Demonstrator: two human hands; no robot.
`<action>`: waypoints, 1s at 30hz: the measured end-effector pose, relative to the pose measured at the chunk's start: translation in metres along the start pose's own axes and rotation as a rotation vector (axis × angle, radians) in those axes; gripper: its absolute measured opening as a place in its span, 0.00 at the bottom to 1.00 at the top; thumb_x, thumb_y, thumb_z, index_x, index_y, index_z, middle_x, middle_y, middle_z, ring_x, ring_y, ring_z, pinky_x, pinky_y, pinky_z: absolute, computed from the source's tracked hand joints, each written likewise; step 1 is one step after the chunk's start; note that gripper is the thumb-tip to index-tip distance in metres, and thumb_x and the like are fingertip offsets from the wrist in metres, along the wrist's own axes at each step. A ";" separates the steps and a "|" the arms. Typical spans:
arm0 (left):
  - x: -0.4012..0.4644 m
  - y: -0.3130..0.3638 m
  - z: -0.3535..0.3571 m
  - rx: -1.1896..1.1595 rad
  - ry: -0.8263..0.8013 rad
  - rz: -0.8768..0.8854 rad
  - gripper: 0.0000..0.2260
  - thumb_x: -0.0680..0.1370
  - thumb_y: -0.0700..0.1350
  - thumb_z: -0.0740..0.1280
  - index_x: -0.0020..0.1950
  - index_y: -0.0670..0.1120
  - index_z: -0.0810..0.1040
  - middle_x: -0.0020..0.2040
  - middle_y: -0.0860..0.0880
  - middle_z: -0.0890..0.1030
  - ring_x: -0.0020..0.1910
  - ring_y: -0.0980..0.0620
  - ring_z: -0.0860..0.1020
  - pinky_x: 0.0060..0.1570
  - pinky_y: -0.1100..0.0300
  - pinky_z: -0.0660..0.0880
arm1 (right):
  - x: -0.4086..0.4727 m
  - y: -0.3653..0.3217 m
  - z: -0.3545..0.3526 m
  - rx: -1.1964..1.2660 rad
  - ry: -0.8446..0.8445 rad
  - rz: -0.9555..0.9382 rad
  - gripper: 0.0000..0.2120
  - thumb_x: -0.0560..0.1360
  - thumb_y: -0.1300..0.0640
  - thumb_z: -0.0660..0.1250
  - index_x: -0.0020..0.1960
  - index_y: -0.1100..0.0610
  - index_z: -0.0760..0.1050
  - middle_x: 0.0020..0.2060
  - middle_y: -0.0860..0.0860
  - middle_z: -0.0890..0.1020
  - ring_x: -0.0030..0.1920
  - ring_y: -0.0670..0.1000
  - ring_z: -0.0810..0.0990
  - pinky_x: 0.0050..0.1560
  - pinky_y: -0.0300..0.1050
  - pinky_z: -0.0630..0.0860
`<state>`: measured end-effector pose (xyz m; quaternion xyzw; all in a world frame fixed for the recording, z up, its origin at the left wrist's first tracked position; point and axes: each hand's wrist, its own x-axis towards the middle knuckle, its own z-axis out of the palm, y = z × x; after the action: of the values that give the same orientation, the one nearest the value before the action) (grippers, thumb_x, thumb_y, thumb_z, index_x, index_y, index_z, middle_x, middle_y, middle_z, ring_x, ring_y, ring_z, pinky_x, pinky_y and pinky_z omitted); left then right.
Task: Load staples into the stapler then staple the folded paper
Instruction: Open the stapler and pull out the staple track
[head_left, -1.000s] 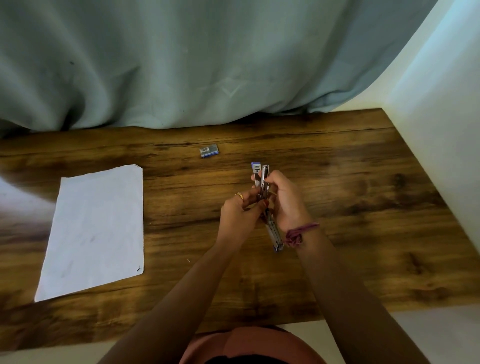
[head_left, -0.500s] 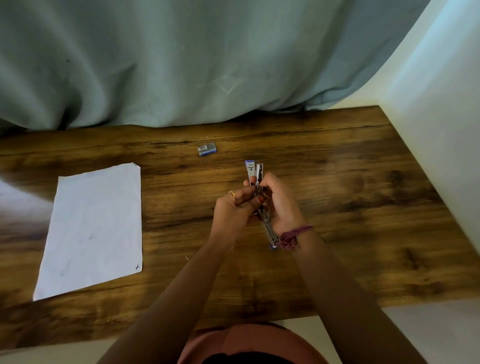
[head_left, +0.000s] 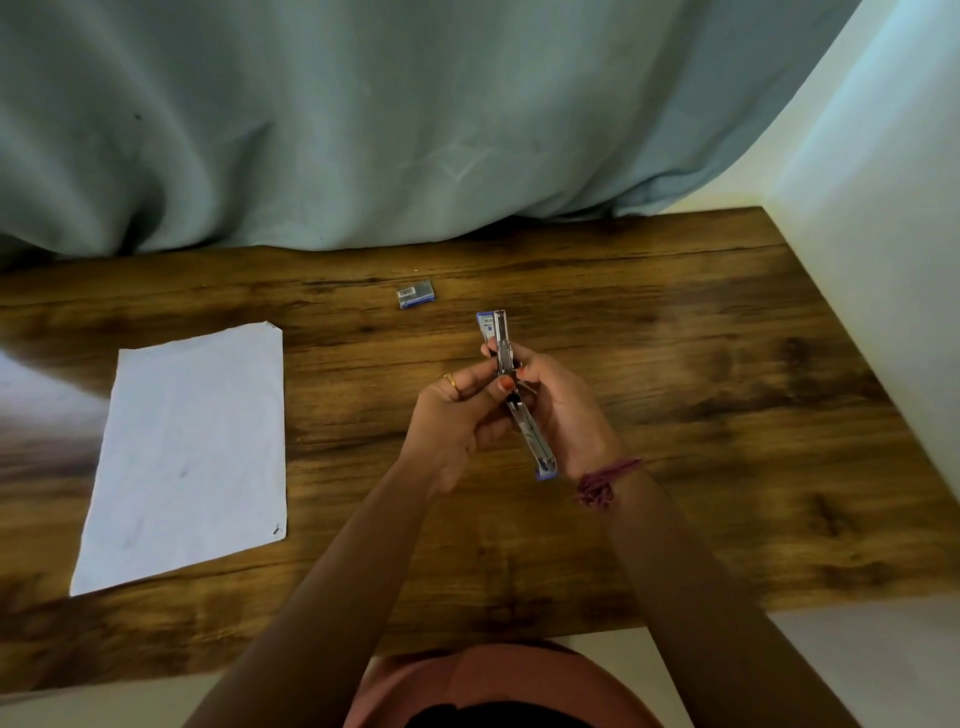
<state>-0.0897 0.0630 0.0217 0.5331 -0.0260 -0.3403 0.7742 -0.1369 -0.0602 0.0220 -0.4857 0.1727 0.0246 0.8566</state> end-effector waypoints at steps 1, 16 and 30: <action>0.001 0.001 0.000 -0.009 -0.005 -0.003 0.11 0.73 0.37 0.67 0.55 0.43 0.82 0.50 0.44 0.85 0.48 0.48 0.84 0.40 0.58 0.81 | 0.000 0.000 -0.001 -0.006 -0.012 -0.026 0.20 0.73 0.57 0.58 0.63 0.57 0.76 0.51 0.59 0.75 0.47 0.56 0.73 0.44 0.49 0.70; 0.008 0.012 -0.001 0.003 -0.020 -0.171 0.14 0.76 0.46 0.69 0.59 0.42 0.80 0.51 0.44 0.84 0.46 0.47 0.83 0.41 0.52 0.81 | 0.000 0.022 -0.013 0.112 -0.088 -0.157 0.24 0.75 0.64 0.58 0.71 0.56 0.66 0.63 0.56 0.75 0.59 0.54 0.75 0.59 0.50 0.73; 0.023 0.001 -0.011 0.689 0.145 -0.093 0.17 0.73 0.39 0.72 0.61 0.47 0.77 0.46 0.49 0.81 0.41 0.54 0.81 0.41 0.59 0.80 | 0.023 0.048 -0.037 0.523 0.115 0.111 0.17 0.81 0.57 0.53 0.64 0.64 0.72 0.61 0.59 0.78 0.61 0.54 0.78 0.59 0.47 0.76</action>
<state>-0.0674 0.0592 0.0110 0.7863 -0.0601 -0.3078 0.5322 -0.1353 -0.0689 -0.0422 -0.2385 0.2480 -0.0015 0.9389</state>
